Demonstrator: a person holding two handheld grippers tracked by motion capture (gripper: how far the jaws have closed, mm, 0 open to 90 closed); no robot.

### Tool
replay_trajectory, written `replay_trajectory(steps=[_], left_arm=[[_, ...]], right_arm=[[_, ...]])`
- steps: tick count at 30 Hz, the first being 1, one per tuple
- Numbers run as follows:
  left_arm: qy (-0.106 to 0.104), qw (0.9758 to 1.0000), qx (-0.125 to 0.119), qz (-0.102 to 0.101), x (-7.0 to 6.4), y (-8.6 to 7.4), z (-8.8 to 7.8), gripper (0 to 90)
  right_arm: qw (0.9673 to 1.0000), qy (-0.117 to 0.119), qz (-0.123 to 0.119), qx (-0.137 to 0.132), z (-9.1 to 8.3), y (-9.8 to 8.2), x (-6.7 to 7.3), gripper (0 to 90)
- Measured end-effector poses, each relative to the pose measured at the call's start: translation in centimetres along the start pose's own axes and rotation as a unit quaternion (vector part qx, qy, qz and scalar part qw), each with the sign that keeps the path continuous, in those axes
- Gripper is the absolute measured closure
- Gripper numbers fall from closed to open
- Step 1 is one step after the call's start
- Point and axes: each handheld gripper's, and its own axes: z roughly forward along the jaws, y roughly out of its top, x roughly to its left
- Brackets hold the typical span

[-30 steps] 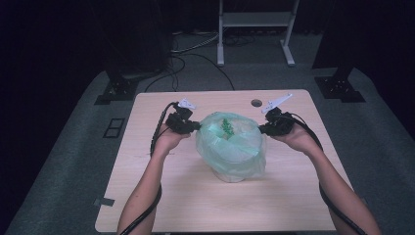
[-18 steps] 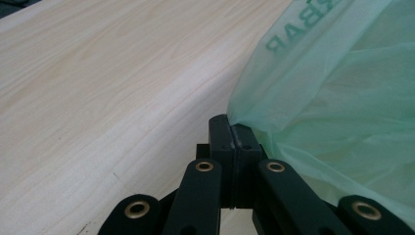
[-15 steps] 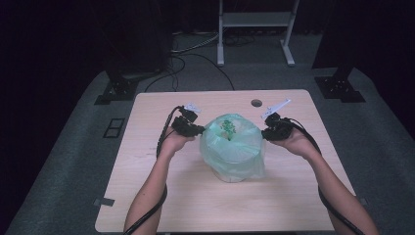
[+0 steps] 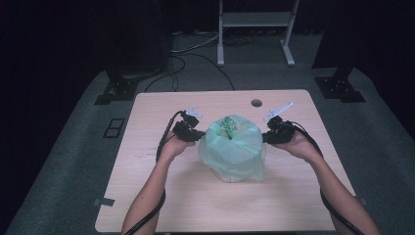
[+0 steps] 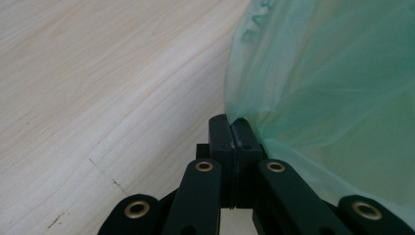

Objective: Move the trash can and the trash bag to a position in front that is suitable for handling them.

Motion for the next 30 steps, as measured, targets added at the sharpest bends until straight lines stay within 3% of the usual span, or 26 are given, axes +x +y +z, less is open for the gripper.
replay_trajectory(steps=[4,8,9,12,15,16,17,18,22,30], left_arm=[[-0.007,0.9998,-0.015,0.005,0.3,-0.2,-1.8,72.8],[-0.006,0.9996,-0.024,0.015,0.3,-0.4,-3.2,66.1],[-0.018,0.9989,-0.036,0.025,0.1,-0.5,-4.2,64.3],[-0.028,0.9979,-0.041,0.043,-0.2,-0.4,-5.3,61.8],[-0.044,0.9961,-0.035,0.069,-0.5,-0.2,-6.4,59.2],[-0.044,0.9961,-0.035,0.069,-0.5,-0.2,-6.4,58.5],[-0.056,0.9942,-0.033,0.085,-0.8,-0.1,-6.8,58.4],[-0.056,0.9942,-0.033,0.085,-0.8,-0.1,-6.8,57.8],[-0.11,0.9856,-0.022,0.127,-2.1,-0.2,-6.9,50.8],[-0.145,0.9784,-0.008,0.147,-3.1,-0.6,-5.8,40.8]], right_arm=[[0.9997,0.002,-0.006,-0.025,-1.6,-0.3,0.1,68.1],[0.9991,0.006,-0.018,-0.039,-3.0,-0.6,0.3,64.2],[0.9986,0.008,-0.025,-0.046,-3.8,-0.9,0.6,62.8],[0.9976,0.016,-0.039,-0.054,-4.7,-1.2,1.1,60.0],[0.9961,0.028,-0.06,-0.058,-5.5,-1.4,2.0,56.5],[0.9961,0.028,-0.06,-0.058,-5.5,-1.4,2.0,56.5],[0.9945,0.042,-0.075,-0.06,-6.1,-1.5,2.6,54.7],[0.9945,0.042,-0.075,-0.06,-6.1,-1.5,2.6,54.7],[0.9903,0.068,-0.102,-0.064,-6.9,-1.8,4.0,48.6],[0.9867,0.095,-0.117,-0.061,-6.3,-2.3,5.5,44.3]])
